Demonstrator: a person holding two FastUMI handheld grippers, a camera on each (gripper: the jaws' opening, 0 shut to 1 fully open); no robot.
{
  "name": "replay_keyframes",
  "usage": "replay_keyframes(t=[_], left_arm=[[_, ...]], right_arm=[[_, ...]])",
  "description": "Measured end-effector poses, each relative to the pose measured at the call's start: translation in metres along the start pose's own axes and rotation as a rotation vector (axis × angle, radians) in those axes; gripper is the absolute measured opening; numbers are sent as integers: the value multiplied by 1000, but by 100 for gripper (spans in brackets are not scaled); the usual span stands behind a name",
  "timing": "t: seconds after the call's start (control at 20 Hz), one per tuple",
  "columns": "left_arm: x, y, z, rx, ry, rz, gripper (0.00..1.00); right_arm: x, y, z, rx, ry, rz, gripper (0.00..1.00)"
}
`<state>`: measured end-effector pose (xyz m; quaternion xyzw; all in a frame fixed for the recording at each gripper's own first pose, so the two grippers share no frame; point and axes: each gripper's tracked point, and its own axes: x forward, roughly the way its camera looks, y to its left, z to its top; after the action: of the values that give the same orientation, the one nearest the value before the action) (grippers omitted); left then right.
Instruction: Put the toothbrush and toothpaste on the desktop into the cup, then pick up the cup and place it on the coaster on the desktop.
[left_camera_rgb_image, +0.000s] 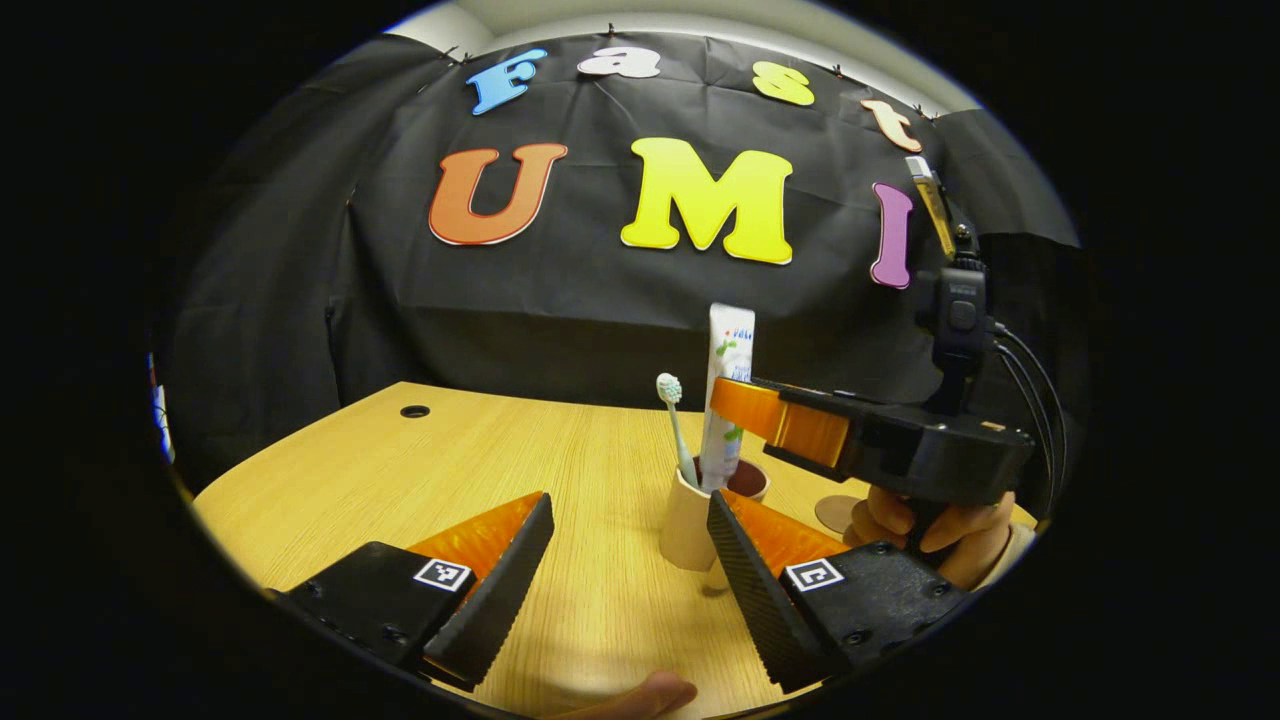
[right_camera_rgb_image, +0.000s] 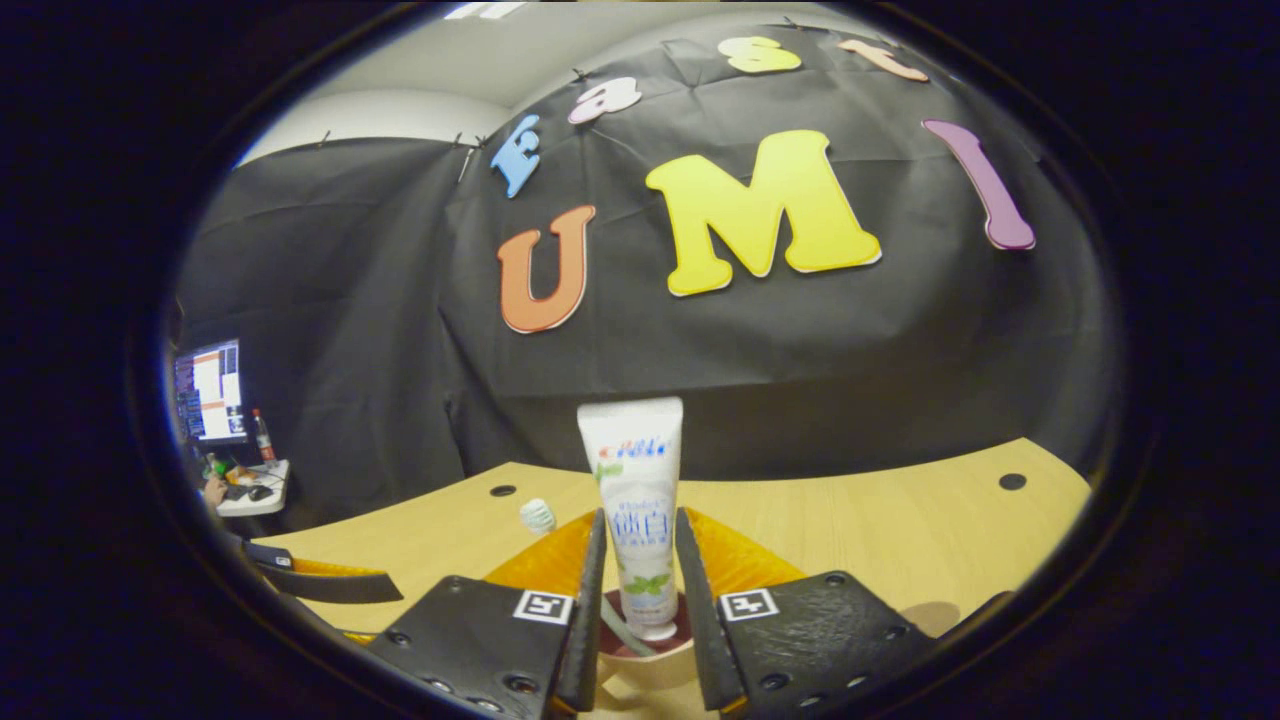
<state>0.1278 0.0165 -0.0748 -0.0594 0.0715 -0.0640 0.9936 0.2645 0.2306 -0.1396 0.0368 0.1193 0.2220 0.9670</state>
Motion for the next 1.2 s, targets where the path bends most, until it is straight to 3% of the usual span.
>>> replay_keyframes(t=[0.05,0.1,0.15,0.2,0.4,0.65,0.9,1.05,1.2], left_arm=[[3,-2,-5,-3,13,0,98],[6,-5,-8,-5,31,-3,98],[7,-8,-14,-8,49,-9,98],[8,-11,-15,-10,69,-12,98],[15,-29,-15,0,125,-32,98],[31,-56,2,18,224,-65,98],[50,-70,-16,39,500,-56,98],[60,-70,-41,-15,683,-30,98],[65,-71,-58,-57,780,-11,98]], right_arm=[[-9,-1,5,-12,-6,-4,58],[-19,-4,8,-32,-12,-12,70],[-32,-9,12,-56,-23,-27,88],[-45,-12,14,-79,-28,-35,97],[-111,-33,25,-145,-88,-96,98],[-193,-71,28,-120,-144,-180,97],[-252,-112,24,-76,-175,-239,97],[-272,-128,19,-67,-172,-239,96],[-284,-140,31,-51,-189,-250,95]])
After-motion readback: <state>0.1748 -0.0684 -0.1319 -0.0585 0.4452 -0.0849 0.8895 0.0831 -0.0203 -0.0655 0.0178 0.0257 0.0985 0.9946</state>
